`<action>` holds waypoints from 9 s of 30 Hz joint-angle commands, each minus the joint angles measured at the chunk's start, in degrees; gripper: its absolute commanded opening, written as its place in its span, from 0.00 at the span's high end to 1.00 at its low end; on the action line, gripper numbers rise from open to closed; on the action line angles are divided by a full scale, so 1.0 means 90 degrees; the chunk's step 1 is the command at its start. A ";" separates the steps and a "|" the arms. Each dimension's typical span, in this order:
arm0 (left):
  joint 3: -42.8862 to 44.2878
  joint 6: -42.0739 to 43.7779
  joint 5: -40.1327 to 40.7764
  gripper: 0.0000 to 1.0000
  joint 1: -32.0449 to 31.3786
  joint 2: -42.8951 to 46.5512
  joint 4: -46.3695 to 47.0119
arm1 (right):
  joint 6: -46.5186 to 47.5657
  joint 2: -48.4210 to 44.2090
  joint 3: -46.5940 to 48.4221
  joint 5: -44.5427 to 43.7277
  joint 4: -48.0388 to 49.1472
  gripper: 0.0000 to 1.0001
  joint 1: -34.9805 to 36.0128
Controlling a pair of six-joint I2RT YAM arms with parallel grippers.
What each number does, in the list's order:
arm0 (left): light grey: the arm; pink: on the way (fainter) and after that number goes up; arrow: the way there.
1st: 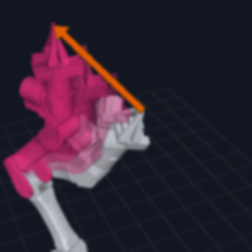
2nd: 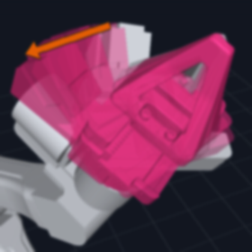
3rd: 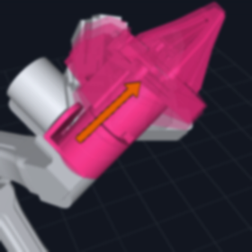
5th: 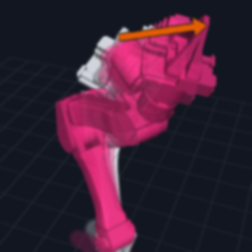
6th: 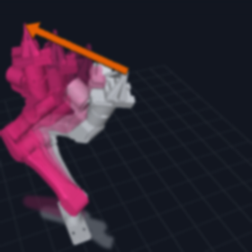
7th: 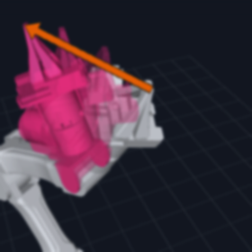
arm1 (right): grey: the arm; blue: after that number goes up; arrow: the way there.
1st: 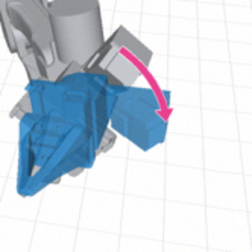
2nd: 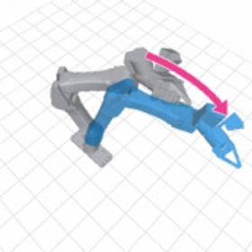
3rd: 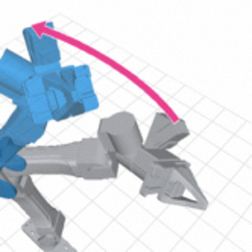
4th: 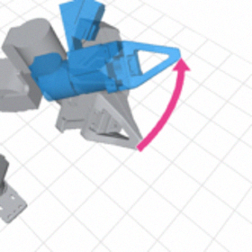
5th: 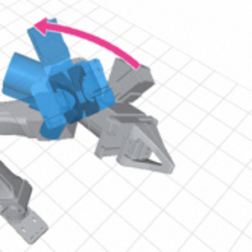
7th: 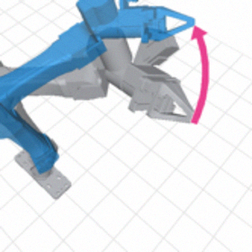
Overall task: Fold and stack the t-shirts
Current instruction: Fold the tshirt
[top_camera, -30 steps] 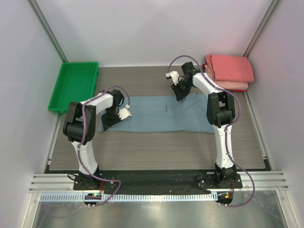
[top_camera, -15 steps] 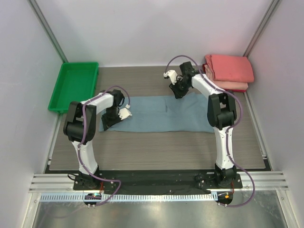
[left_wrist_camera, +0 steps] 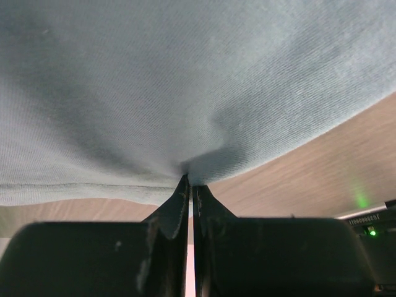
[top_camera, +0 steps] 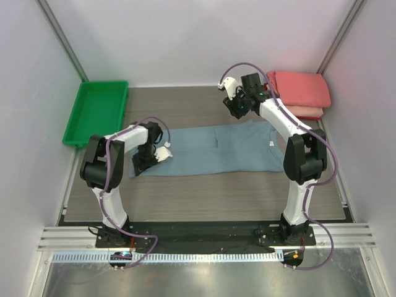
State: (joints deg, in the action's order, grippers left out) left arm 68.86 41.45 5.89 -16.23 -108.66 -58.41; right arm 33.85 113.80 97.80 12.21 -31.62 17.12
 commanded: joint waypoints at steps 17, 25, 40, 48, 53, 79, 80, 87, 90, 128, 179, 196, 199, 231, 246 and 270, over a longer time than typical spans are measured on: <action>-0.0620 -0.0142 -0.0479 1.00 -0.0267 0.0570 -0.0287 | -0.0401 0.0891 0.0666 0.0773 -0.0091 0.62 0.0431; -0.0659 -0.0260 -0.0567 1.00 -0.0355 0.0570 -0.0160 | -0.0440 0.1184 0.0755 0.0812 -0.0188 0.62 0.0724; -0.0708 -0.0319 -0.0567 1.00 -0.0365 0.0579 -0.0121 | -0.0479 0.1848 0.1184 0.0675 -0.0247 0.66 0.0861; -0.0649 -0.0338 -0.0547 1.00 -0.0355 0.0550 -0.0121 | -0.0421 0.1731 0.1155 0.0694 -0.0266 0.85 0.0929; -0.0649 -0.0328 -0.0537 1.00 -0.0365 0.0511 -0.0092 | -0.0382 0.1429 0.1058 0.0704 -0.0159 0.87 0.1046; -0.0444 -0.0377 -0.0605 1.00 -0.0414 0.0306 -0.0082 | -0.0450 0.1184 0.0637 0.0148 0.0251 0.71 0.1193; -0.0444 -0.0387 -0.0615 1.00 -0.0414 0.0296 -0.0082 | -0.0440 0.1213 0.0637 0.0109 0.0261 0.71 0.1193; -0.0425 -0.0397 -0.0615 1.00 -0.0443 0.0267 -0.0072 | -0.0440 0.1350 0.0637 -0.0018 0.0261 0.76 0.1193; -0.0395 -0.0387 -0.0615 1.00 -0.0443 0.0247 -0.0092 | -0.0431 0.1389 0.0618 -0.0058 0.0242 0.76 0.1193; -0.0278 -0.0446 -0.0635 1.00 -0.0472 0.0140 -0.0082 | -0.0557 0.1253 0.0657 -0.0136 0.0192 0.99 0.1183; -0.0562 -0.0387 -0.3544 1.00 -0.4631 0.2923 -0.3246 | -0.1388 0.0849 -0.0361 -0.0936 -0.1292 0.73 -0.0536; 0.1195 -0.1325 -0.4229 1.00 -0.5921 0.0398 -0.1723 | -0.0939 0.4580 0.4842 -0.1005 -0.1273 0.73 0.0528; 0.1684 -0.1295 -0.4316 0.99 -0.5921 -0.0122 -0.1460 | -0.0734 0.4846 0.5286 -0.1044 -0.0854 0.72 0.0792; 0.0943 -0.2096 -0.3213 0.83 -0.5375 -0.0503 0.0816 | -0.1827 0.2150 0.2258 -0.0722 0.0857 0.51 0.0470; 0.1840 -0.1979 -0.3301 0.83 -0.5336 -0.1832 0.0973 | -0.1485 0.4210 0.4005 -0.0673 0.0827 0.52 0.0402; 0.4565 -0.2280 -0.2532 0.49 -0.4779 0.1114 -0.1967 | -0.2030 0.1373 0.3882 -0.1063 0.1051 0.44 0.0256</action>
State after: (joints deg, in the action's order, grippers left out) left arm 104.88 22.96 -21.41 -59.90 -111.04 -70.15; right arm 19.40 145.60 134.32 4.75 -26.06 19.75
